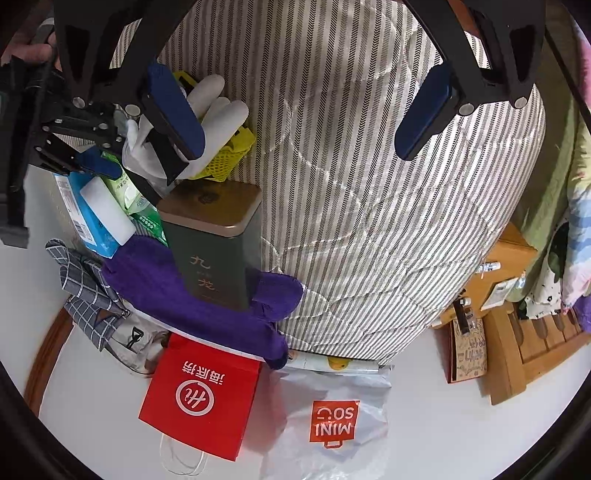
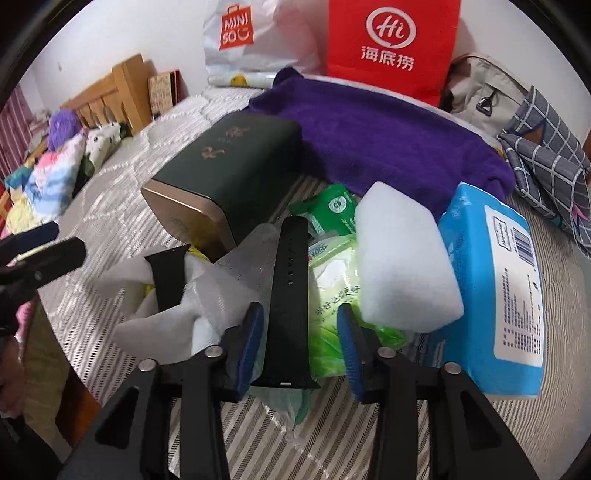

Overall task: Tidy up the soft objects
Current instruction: 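Reach the left gripper down to the white cotton glove and grasp it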

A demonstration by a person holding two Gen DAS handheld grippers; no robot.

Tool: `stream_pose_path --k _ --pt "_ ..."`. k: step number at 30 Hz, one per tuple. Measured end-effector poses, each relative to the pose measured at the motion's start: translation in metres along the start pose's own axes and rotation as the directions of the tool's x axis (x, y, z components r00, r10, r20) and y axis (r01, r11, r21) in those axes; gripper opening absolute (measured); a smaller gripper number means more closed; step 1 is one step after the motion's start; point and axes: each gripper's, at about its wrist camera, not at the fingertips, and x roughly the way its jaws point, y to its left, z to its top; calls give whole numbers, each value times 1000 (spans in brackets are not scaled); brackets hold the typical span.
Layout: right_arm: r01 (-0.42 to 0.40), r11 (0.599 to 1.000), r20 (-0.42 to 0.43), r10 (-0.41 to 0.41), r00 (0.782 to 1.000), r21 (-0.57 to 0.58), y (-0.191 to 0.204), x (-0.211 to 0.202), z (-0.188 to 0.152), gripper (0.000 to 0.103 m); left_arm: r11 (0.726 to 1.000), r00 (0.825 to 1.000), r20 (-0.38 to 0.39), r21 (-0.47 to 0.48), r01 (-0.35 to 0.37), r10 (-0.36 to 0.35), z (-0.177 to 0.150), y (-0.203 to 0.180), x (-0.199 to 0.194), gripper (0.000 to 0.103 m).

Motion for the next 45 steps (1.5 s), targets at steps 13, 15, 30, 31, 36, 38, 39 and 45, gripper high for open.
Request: stream_pose_path --k 13,15,30,31,36,38,39,45 --pt "-30 999 78 32 996 -16 1 -22 2 20 999 1000 -9 -27 25 -25 -2 18 2 103" --pt "-44 999 92 46 995 -18 3 -32 -1 20 998 998 -13 -36 56 -57 -4 18 2 103" --pt "32 993 130 -46 990 109 -44 -80 -101 20 998 998 -11 4 67 -67 -9 -11 1 103" --pt "37 991 115 -51 992 126 -51 -76 -107 20 998 998 -10 7 67 -67 -9 -13 1 103" --pt "23 988 84 -36 996 150 -66 -60 -127 21 998 999 -12 35 46 -45 -10 -27 2 103" --pt "30 991 71 -40 997 130 -64 -53 -130 21 998 999 -17 41 37 -36 -9 -29 3 103" --pt "36 992 62 -44 997 118 -63 -49 -130 21 999 999 -19 42 32 -32 -9 -30 5 103" --pt "23 994 82 -32 996 110 -67 -35 -125 32 999 1000 -29 52 3 -2 -5 -34 10 103"
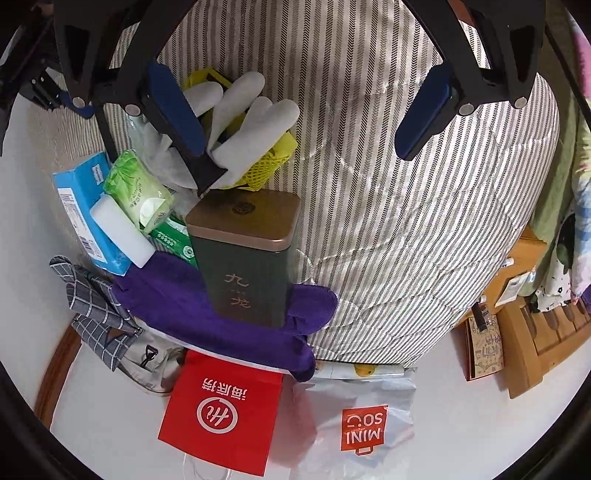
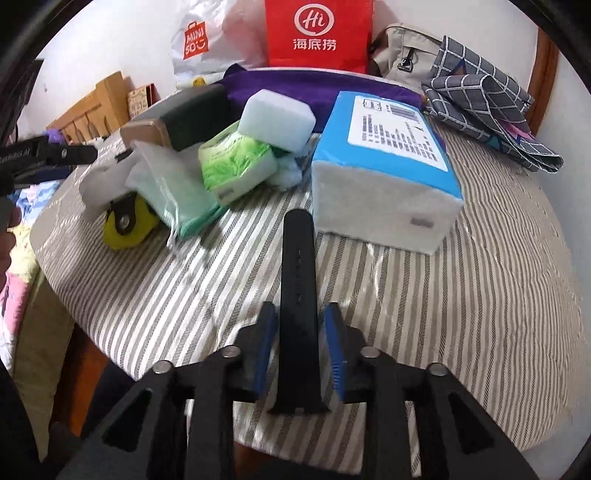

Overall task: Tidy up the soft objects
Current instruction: 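Reach the left gripper down to the white cotton glove and grasp it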

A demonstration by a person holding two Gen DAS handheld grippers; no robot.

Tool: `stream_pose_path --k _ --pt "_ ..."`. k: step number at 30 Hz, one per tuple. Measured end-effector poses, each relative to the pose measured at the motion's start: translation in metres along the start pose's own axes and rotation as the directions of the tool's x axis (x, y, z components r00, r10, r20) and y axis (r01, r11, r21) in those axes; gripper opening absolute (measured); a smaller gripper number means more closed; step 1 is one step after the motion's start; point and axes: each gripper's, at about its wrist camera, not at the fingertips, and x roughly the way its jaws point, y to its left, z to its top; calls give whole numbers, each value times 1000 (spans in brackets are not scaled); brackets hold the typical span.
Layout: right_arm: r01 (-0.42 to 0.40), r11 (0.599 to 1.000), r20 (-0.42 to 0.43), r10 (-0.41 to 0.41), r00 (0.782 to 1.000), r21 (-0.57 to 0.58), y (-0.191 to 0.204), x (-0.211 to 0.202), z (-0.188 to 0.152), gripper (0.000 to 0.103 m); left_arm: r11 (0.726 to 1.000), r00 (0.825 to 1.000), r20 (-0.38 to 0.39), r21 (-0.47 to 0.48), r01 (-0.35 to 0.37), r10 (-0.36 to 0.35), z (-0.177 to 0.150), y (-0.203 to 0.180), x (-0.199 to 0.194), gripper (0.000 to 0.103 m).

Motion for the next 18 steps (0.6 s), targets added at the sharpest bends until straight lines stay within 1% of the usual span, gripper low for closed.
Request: stream_pose_path --k 3,5,6,7,11,14,18 --pt "-10 1000 19 10 1000 1 -1 4 4 33 1000 1000 1 -3 1 -1 2 -1 -1 103" --pt "-6 1000 31 6 1000 -10 1 6 6 31 1000 1000 6 0 7 -7 3 -3 -3 103" --pt "-10 1000 35 10 999 -14 1 6 7 23 1000 1000 10 4 10 -10 4 -4 -4 103" --pt "-22 1000 37 23 999 -19 2 6 7 20 1000 1000 12 8 12 -12 5 -5 -5 103" --pt "-43 999 33 44 999 -8 2 4 11 20 999 1000 13 34 -2 2 10 -12 -6 103" --pt "-75 997 55 75 996 -9 4 -7 13 20 999 1000 7 46 -9 9 9 -15 -7 103" --pt "-80 997 98 82 992 -20 4 -24 16 20 998 999 -5 52 -33 33 3 -14 -7 103"
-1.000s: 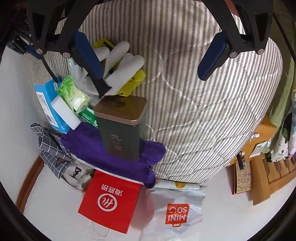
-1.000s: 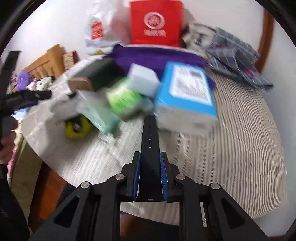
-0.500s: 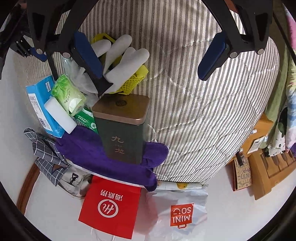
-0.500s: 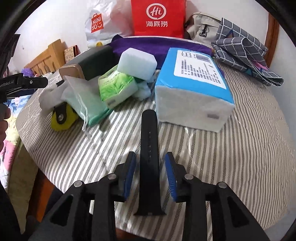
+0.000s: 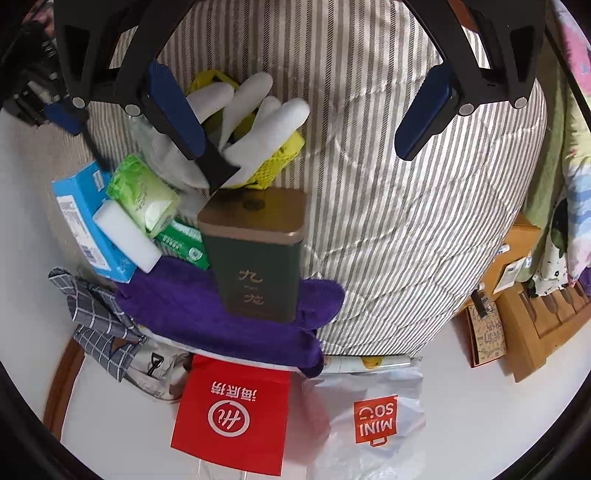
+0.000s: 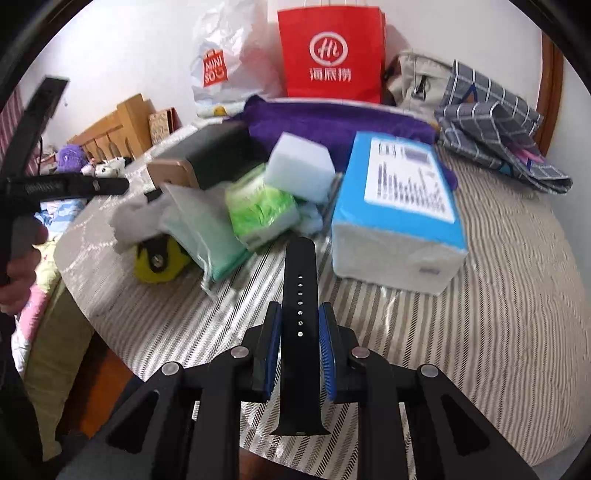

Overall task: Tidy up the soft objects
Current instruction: 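Reach the left gripper down to the white cotton glove and grasp it, then lift the white glove with the left gripper and carry it onto the purple towel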

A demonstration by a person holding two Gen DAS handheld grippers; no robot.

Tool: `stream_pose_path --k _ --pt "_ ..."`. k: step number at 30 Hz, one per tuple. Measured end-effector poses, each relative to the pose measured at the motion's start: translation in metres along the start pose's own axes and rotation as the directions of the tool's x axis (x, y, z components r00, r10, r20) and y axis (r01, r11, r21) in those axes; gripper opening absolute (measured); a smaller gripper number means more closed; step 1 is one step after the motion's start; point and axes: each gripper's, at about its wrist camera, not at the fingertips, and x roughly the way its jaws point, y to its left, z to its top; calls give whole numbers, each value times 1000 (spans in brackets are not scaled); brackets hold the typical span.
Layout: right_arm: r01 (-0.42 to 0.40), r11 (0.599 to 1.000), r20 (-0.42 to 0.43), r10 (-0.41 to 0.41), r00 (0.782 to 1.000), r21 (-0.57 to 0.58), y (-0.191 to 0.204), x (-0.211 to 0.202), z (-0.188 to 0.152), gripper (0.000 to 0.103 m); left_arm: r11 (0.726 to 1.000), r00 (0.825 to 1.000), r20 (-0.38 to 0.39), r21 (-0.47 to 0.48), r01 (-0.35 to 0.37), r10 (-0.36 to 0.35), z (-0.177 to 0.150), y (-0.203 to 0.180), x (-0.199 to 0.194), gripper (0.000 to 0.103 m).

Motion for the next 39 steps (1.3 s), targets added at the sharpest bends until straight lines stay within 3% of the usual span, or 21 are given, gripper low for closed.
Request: stream_pose_path --k 6,17,23,28,31,33,39 --pt "9 1000 23 -9 1000 -9 -4 -10 -1 20 999 999 -20 20 37 -36 -14 -10 -1 103" --pt "-8 1000 10 8 1000 -6 -7 -11 -23 20 996 999 -34 78 31 -29 -38 -27 -5 102" --pt "10 1000 4 -10 1000 12 -13 -12 -31 20 994 998 26 94 62 -65 -32 -36 -10 91" --pt "39 999 -6 -39 999 33 -24 -16 -38 20 989 995 35 118 93 -98 -23 -50 -3 78" --pt "50 997 -20 -49 999 52 -31 -15 -41 20 985 995 37 153 84 -91 -18 -62 3 75" --pt "55 996 -25 -54 998 63 -35 -15 -41 20 982 996 33 174 78 -85 -16 -69 7 68" --pt "69 995 -37 -67 997 74 -39 -13 -39 20 978 993 8 174 116 -119 -12 -71 15 15"
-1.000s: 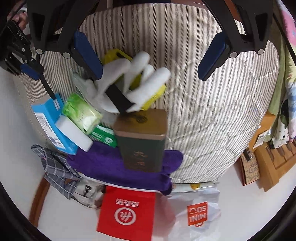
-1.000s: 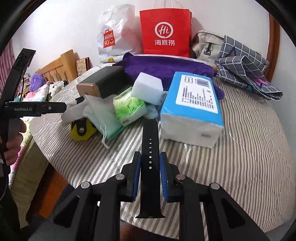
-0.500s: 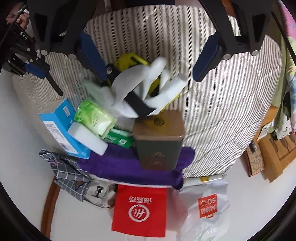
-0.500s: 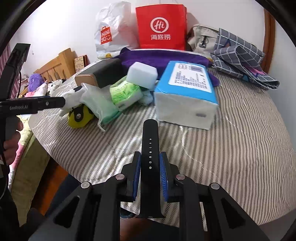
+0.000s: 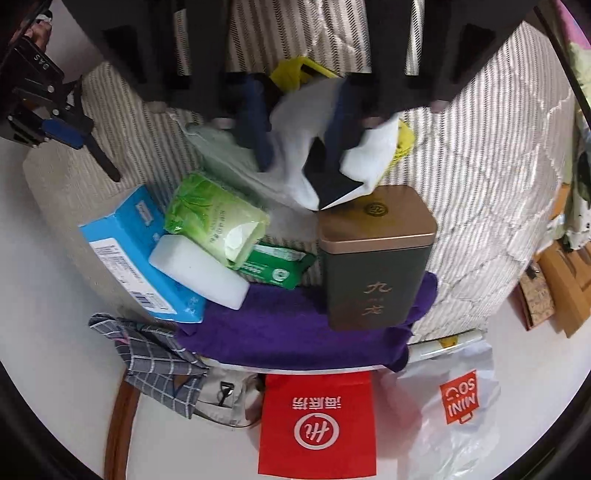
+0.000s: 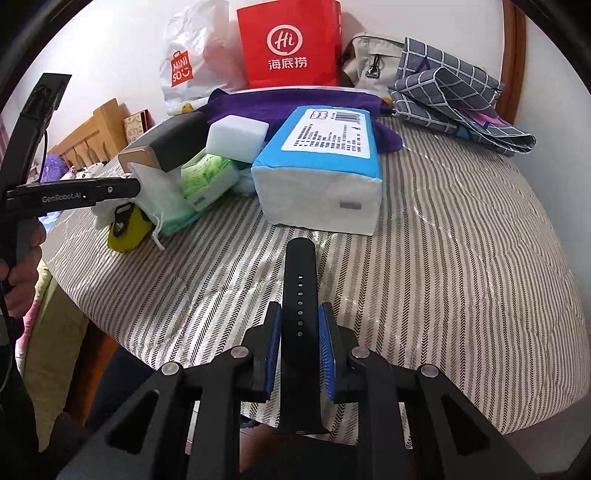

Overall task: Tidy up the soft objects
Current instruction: 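Lift the white glove with the left gripper and carry it onto the purple towel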

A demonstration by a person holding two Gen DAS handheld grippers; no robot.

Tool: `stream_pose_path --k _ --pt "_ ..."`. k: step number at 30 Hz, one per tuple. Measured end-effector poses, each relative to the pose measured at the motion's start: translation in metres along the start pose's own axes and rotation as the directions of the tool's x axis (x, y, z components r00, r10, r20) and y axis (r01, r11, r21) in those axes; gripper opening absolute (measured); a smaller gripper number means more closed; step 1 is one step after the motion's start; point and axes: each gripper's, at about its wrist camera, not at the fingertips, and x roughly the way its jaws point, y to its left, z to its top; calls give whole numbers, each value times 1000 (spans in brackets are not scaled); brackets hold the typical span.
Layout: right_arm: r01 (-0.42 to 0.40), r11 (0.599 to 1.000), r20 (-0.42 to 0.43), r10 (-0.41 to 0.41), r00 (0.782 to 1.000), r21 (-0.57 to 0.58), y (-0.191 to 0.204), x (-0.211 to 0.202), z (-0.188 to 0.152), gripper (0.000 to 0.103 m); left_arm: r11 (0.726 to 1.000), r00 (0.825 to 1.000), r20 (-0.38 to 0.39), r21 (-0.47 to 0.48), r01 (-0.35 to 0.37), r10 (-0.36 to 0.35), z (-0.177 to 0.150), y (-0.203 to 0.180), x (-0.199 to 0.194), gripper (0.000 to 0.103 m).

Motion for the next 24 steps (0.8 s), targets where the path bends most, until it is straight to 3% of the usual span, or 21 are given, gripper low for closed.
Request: stream_pose_path --k 3,17,20,24 --pt "3 1000 -4 -3 1000 4 -2 0 2 20 997 998 8 -30 65 -64 3 5 -6 9" --pt "6 1000 45 -6 999 5 0 -27 27 20 990 988 105 -78 121 -113 33 23 -45 6" --pt "2 1000 60 -1 998 -5 2 -34 34 20 993 991 100 -68 96 -89 35 22 -46 6" --pt "4 1000 57 -3 998 -7 3 -33 34 20 995 996 38 -46 86 -84 24 21 -34 9"
